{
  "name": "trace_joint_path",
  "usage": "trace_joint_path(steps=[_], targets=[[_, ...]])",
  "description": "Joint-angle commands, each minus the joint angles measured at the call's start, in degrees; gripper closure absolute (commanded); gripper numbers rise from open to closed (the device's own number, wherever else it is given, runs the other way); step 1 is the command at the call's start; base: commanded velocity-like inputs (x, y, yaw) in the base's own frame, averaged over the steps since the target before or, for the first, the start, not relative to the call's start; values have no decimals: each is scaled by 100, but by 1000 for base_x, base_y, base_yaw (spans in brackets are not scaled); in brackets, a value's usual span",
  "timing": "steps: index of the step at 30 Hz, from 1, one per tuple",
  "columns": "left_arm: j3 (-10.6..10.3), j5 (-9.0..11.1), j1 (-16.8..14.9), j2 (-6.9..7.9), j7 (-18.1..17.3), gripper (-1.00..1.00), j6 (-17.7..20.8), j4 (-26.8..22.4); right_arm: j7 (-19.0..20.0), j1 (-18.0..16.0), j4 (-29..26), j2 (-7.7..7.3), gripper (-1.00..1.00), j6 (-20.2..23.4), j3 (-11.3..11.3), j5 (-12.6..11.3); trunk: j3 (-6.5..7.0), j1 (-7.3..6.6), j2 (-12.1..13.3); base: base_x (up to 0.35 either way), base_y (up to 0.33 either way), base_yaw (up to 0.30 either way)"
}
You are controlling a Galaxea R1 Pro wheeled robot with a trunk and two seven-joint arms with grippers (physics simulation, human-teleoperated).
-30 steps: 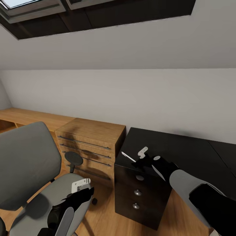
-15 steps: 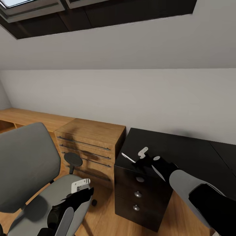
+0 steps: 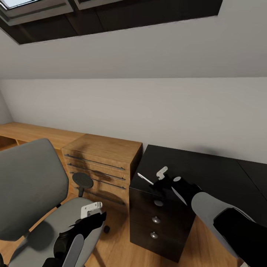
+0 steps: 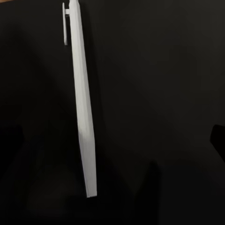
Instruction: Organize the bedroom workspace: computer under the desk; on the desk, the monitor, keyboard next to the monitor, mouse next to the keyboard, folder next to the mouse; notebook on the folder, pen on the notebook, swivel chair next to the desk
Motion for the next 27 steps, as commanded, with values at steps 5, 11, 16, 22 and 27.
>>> trace_joint_path(steps=[5, 11, 16, 22, 27], targets=[[-4, 60, -4, -1, 56, -100, 13, -7, 32, -2, -15, -2, -100, 52, 31, -69, -6, 0, -3, 0, 0, 0], [-4, 60, -4, -5, 56, -100, 14, -10, 57, -2, -18, -1, -100, 59, 36, -79, -6, 0, -3, 0, 0, 0], [-4, 60, -4, -7, 56, -100, 10, -14, 57, -2, -22, -1, -100, 83, 39, -81, -6, 0, -3, 0, 0, 0], [-2, 60, -4, -4, 56, -100, 12, -16, 50, -2, -28, 6, -100, 89, 40, -75, -6, 0, -3, 0, 0, 0], [2, 60, -4, 0, 56, -100, 14, -16, 52, -2, -31, 4, -100, 78, 36, -75, -60, 66, -124, 0, 0, 0]])
